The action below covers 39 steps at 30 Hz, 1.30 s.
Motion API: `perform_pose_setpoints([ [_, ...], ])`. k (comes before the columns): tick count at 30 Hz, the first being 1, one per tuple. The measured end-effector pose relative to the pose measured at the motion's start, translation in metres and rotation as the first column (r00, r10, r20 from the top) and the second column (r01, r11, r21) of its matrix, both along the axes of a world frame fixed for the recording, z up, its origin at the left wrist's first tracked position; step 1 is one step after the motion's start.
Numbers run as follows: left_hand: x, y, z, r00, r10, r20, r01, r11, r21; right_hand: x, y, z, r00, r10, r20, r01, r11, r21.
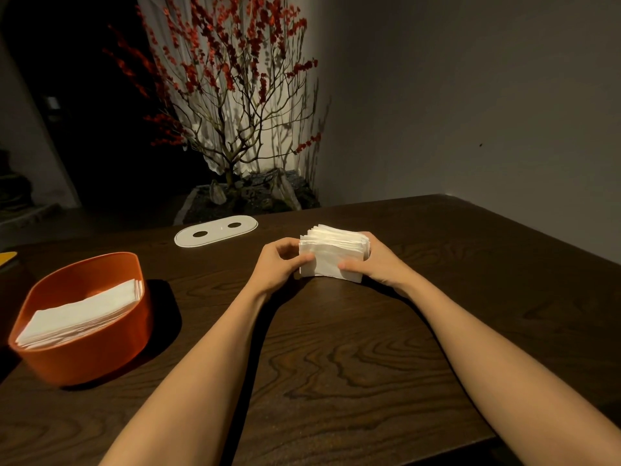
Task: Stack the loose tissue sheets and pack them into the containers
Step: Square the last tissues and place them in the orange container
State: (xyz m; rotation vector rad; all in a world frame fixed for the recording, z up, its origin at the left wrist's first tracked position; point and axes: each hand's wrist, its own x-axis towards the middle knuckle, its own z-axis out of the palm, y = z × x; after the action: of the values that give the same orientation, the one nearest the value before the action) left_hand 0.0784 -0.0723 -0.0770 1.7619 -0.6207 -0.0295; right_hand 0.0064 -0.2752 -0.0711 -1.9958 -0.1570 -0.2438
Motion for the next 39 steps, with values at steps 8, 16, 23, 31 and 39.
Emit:
perform_pose_setpoints([
  [8,0.002,-0.001,-0.002,0.995,0.086,-0.055,-0.09,0.993,-0.073,-0.002,-0.001,0.002,0.999,0.034,0.006,-0.034,0.999,0.016],
  [16,0.005,0.002,-0.005,0.988,0.146,0.051,-0.146,0.989,0.002,0.0,-0.001,0.0,0.999,-0.002,-0.033,0.003,1.0,0.014],
  [23,0.0,0.003,0.002,0.999,0.019,0.033,-0.021,0.999,0.039,-0.004,-0.001,0.004,0.995,0.082,-0.054,-0.08,0.996,0.045],
  [31,0.002,-0.002,0.0,0.995,0.102,0.017,-0.103,0.989,0.104,0.001,-0.003,-0.001,0.998,-0.018,-0.055,0.019,0.999,0.026],
  [39,-0.003,-0.011,0.01,0.98,-0.127,-0.151,0.162,0.955,0.248,-0.003,-0.01,0.006,0.972,0.15,-0.18,-0.126,0.982,0.138],
])
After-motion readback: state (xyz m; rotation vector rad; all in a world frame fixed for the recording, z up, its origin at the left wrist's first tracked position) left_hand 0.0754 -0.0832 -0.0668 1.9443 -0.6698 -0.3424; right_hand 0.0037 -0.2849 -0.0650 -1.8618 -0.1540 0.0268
